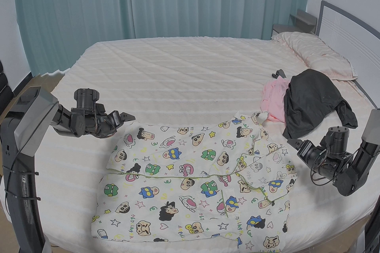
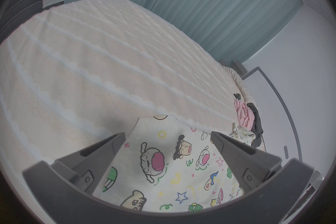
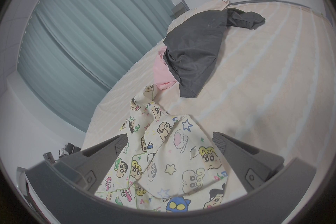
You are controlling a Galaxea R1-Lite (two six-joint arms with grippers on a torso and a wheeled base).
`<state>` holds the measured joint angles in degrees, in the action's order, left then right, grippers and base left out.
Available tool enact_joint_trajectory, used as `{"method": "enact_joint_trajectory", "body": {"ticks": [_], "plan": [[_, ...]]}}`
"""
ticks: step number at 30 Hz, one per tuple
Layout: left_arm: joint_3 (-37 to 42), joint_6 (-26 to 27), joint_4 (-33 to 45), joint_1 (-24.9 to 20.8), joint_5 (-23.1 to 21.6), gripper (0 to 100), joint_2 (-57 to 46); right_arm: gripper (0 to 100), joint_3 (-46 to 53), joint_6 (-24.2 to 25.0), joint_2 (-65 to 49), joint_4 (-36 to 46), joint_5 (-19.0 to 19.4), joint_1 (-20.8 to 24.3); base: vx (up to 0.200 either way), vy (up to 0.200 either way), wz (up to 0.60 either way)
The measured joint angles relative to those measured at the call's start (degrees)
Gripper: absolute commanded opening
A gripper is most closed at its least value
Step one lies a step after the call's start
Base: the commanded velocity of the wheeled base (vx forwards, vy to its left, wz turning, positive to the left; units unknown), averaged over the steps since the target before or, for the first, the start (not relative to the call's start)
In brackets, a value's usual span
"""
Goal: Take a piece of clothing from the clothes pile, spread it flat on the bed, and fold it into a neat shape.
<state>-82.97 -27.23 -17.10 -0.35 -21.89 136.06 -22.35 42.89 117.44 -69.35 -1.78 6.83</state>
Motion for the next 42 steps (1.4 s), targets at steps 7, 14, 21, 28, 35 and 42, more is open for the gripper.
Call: {"method": "enact_joint_trajectory", "body": {"ticks": [7, 14, 21, 28, 35, 42], "plan": [[-4.1, 0.0, 0.0, 0.4, -1.9, 100, 4.7, 100, 2.7, 4.2, -0.4, -1.7, 1.1, 0.1, 0.0, 0.0, 0.0], [-7.9, 0.0, 0.1, 0.7, -1.9, 100, 8.2, 100, 3.2, 5.0, -0.4, -1.8, 2.2, 0.1, 0.0, 0.0, 0.0], [-8.6, 0.0, 0.0, 0.8, -2.2, 0, 9.9, 100, 3.1, 5.1, 0.3, -2.2, 2.3, 0.5, 0.0, 0.0, 0.0], [-8.2, -0.3, 0.2, 0.8, -2.4, 0, 10.4, 100, 3.3, 5.3, 1.6, -4.2, 2.2, 1.0, 0.0, 0.0, 0.0], [-8.0, -0.6, 0.2, 1.5, -2.4, 0, 9.7, 100, 3.8, 5.3, 2.8, -6.3, 2.2, 1.1, 0.0, 0.0, 0.0], [-8.0, -0.8, 0.2, 2.1, -2.4, 0, 7.8, 100, 4.2, 5.4, 3.3, -6.5, 2.2, 1.0, 0.0, 0.0, 0.0]]}}
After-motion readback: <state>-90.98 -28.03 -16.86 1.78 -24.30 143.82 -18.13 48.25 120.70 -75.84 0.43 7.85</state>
